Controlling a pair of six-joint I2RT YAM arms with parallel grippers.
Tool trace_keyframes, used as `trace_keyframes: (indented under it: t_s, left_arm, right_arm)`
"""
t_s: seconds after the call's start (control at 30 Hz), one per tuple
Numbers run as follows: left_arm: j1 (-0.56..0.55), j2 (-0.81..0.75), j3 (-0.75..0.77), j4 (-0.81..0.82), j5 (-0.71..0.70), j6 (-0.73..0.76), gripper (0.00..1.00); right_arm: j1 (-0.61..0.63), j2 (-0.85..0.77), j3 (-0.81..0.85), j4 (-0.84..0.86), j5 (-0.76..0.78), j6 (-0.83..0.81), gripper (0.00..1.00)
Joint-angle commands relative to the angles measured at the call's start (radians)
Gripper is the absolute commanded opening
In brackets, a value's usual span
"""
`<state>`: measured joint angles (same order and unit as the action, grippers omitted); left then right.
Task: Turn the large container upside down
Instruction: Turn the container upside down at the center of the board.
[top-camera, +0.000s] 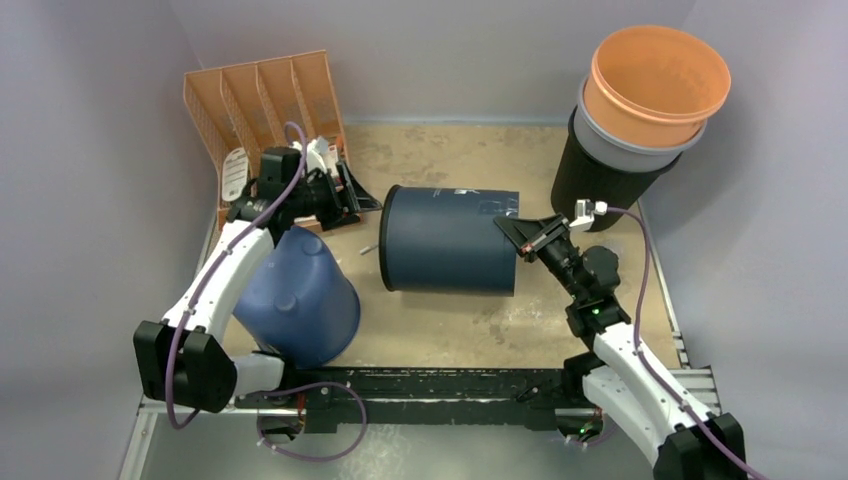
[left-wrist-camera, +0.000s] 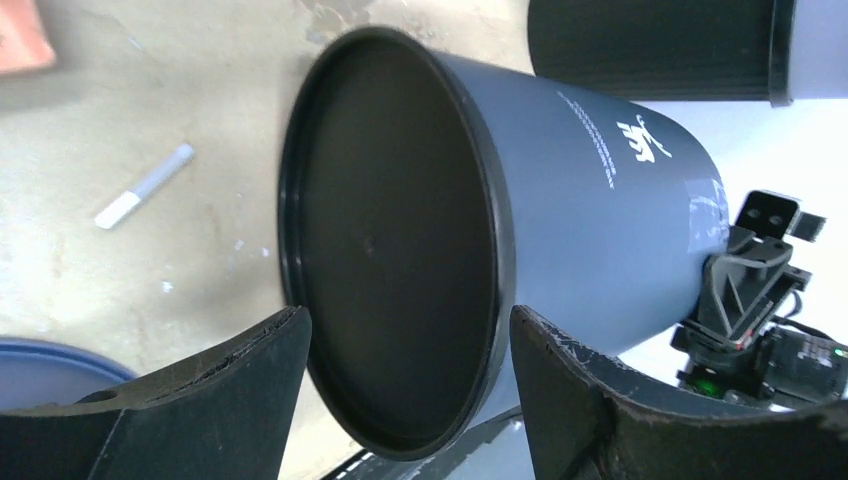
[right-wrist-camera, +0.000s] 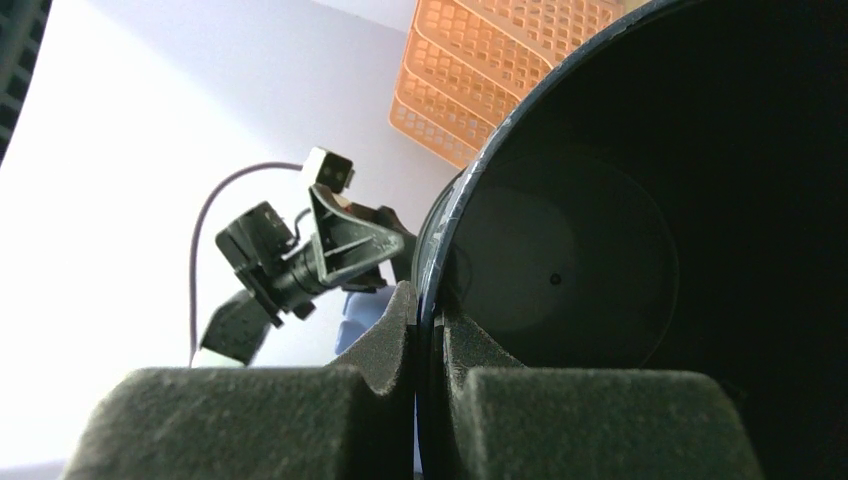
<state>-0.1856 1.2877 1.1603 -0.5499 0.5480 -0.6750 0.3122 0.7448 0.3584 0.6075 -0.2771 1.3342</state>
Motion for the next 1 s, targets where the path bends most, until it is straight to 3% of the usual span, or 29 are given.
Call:
trace_keyframes:
  t_s: [0.0,0.23,0.4,0.5,0.63,0.67,0.8,0.87,0.97]
  left_arm:
    - [-0.044,-0.064,-0.1,0.301,0.1,-0.14,0.72]
    - [-0.126,-0.051,-0.113,0.349,0.072,-0.168,0.71]
    - [-0.127,-0.071,-0.193,0.449,0.066,-0.261,0.61]
    - [-0.126,-0.078,-0.201,0.451,0.059,-0.263,0.43]
    - [-0.127,-0.077,-0.188,0.435,0.044,-0.26,0.05]
    - [-0.127,-0.075,-0.183,0.433,0.045,-0.259,0.0]
    - [-0.126,-0.073,-0.128,0.38,0.024,-0.227,0.0]
    - [-0.126,-0.077,-0.091,0.339,-0.007,-0.2,0.0]
    - [-0.127,-0.073,-0.032,0.25,-0.106,-0.139,0.0]
  right_arm:
    - [-0.002,0.015,-0.045,0.046,-0.017,0.036,0.0]
    - [-0.003,0.047,-0.066,0.067,-0.027,0.044,0.0]
    - [-0.004,0.091,-0.127,0.184,-0.024,0.111,0.0]
    - [-0.004,0.123,-0.131,0.212,-0.037,0.111,0.0]
    - [-0.004,0.126,-0.137,0.216,-0.038,0.11,0.0]
    - [-0.004,0.123,-0.139,0.209,-0.039,0.108,0.0]
    - [-0.004,0.107,-0.149,0.18,-0.039,0.103,0.0]
    - [-0.004,0.1,-0.151,0.168,-0.043,0.096,0.13]
    - [-0.004,0.079,-0.134,0.112,-0.044,0.068,0.59]
